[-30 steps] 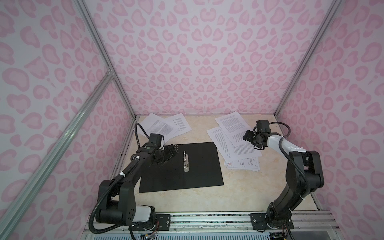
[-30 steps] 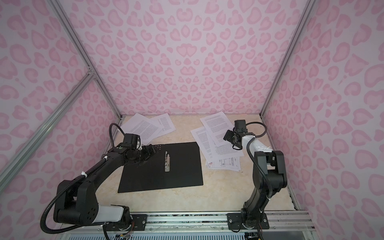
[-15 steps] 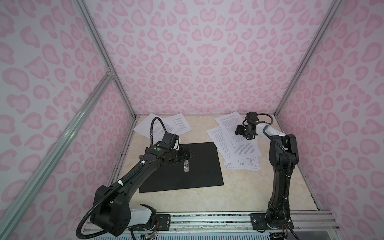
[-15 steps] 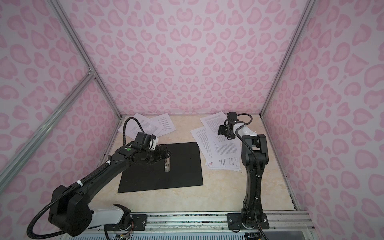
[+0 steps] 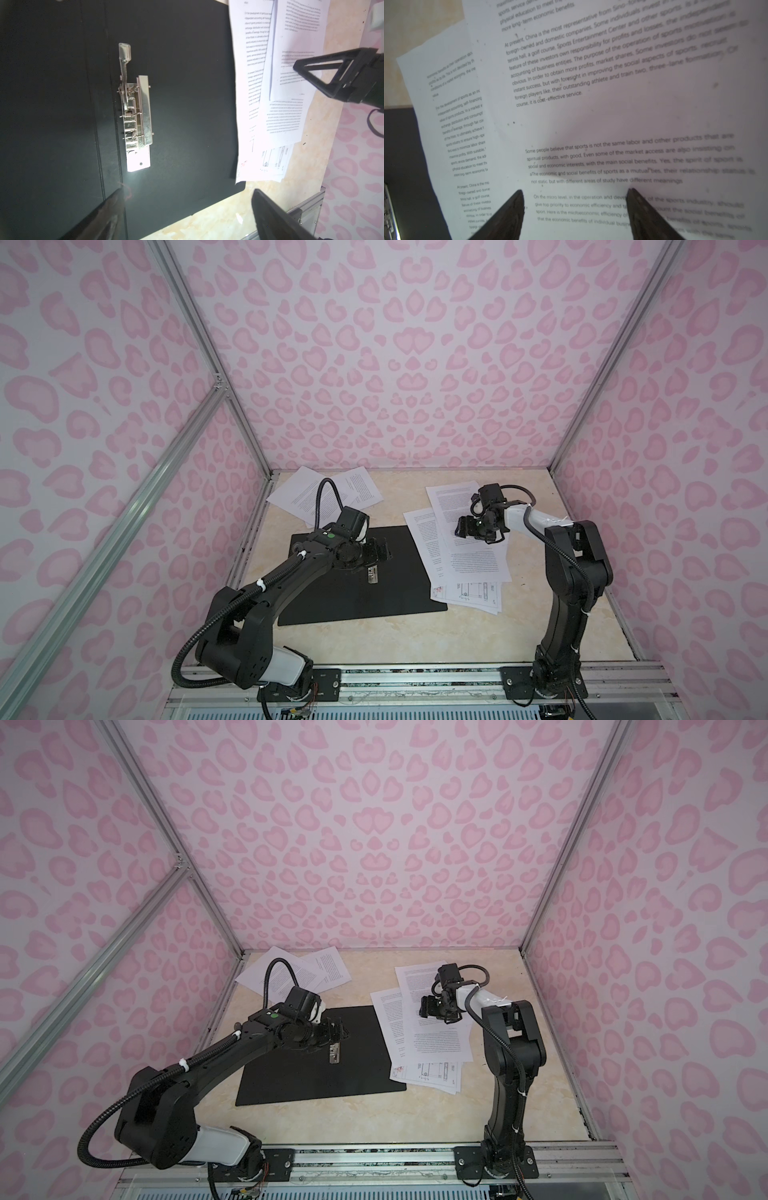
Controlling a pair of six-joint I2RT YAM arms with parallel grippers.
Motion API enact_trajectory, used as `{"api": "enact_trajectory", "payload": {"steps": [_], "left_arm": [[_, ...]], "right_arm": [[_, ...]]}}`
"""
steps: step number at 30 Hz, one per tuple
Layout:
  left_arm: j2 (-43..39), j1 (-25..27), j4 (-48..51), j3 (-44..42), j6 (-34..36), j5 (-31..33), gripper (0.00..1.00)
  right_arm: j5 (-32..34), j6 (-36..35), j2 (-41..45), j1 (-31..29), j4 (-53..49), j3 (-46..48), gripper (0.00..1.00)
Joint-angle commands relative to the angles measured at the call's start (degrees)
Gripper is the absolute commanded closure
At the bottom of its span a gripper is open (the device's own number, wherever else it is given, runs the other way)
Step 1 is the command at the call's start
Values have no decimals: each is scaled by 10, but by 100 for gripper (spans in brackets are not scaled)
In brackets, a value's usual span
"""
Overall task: Put the files into the folder
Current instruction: 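Move right gripper to the loose paper stack beside the folder, then pinch the paper stack edge with right gripper while left gripper approaches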
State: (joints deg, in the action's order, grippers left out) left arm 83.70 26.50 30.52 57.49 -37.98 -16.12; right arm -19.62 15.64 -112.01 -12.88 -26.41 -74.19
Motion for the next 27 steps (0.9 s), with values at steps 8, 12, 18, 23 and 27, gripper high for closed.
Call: {"api": "enact_trajectory", "payload": {"steps": [8,12,18,23,27], "left_arm": [[86,66,-67,68,-38,-38,0],[150,78,-156,78,-91,-48,4],[216,78,-284,79,-119,-47,5],[267,78,-339,87,-129,-51,9],[284,78,-382,75,-138,-46,11]], "right_arm": [[-41,101,160,12,114,151,21],[-71,104,177,12,123,190,21],[-83,107,167,15,159,231,21],[-106,115,134,19,183,242,22],[-122,119,119,25,194,246,22]]}}
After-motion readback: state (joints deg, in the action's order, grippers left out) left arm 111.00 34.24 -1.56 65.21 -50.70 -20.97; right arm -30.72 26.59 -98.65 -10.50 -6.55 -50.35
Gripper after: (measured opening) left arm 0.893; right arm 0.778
